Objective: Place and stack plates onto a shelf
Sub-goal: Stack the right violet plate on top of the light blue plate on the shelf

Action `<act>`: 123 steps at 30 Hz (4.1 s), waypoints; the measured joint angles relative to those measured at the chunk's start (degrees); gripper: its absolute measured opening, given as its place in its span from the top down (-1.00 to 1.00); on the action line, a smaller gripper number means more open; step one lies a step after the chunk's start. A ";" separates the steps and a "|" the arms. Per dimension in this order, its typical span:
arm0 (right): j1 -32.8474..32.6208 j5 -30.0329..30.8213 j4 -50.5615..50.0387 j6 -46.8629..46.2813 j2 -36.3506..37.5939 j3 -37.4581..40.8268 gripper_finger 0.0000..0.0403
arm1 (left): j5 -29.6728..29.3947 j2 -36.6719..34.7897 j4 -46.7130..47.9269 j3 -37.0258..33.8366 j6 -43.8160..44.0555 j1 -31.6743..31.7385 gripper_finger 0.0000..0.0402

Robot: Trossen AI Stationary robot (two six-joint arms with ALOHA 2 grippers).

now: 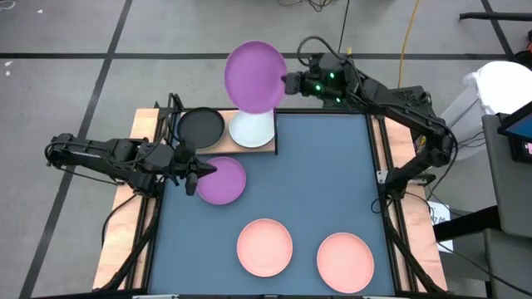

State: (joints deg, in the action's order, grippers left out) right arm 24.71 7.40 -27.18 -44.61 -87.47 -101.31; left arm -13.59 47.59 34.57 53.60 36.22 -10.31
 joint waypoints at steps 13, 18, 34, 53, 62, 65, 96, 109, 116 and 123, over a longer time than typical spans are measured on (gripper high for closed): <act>4.46 -9.33 2.49 3.63 -9.81 -9.16 1.00 | -0.02 0.00 0.12 0.00 0.14 0.00 0.94; 5.47 -10.84 2.34 4.43 -13.77 -13.59 1.00 | -0.02 0.00 0.39 0.00 -0.49 0.07 0.94; 8.33 -10.41 3.33 22.88 -22.30 -16.33 1.00 | -5.99 0.00 0.44 0.00 -2.55 0.11 0.94; 8.06 -11.90 8.50 56.32 -30.56 -15.40 1.00 | -8.35 0.00 0.58 0.00 -0.50 0.11 0.94; 8.22 -11.82 4.33 59.19 -30.64 -12.92 1.00 | -9.61 0.34 0.59 0.00 0.39 0.11 0.94; 8.22 -11.92 3.00 63.57 -30.59 -12.92 1.00 | -9.61 0.39 0.56 0.00 0.65 0.11 0.94; 7.43 -9.13 -3.22 69.52 -30.53 -12.31 1.00 | -9.44 0.39 -1.62 0.00 3.33 0.11 0.94; 6.46 -8.97 0.91 69.32 -30.48 -6.30 0.89 | -9.14 0.39 -1.48 0.00 4.02 0.07 0.94; 6.43 -8.73 3.36 69.32 -30.48 -4.81 0.88 | -9.15 0.39 -0.77 0.00 4.03 0.09 0.94; 6.25 -8.72 4.74 66.72 -28.36 -4.68 0.88 | -9.15 0.39 0.25 0.00 4.23 0.09 0.94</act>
State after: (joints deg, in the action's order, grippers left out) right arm 30.96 -1.33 -22.44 22.11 -115.82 -106.00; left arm -22.74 47.99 34.82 53.60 40.45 -10.22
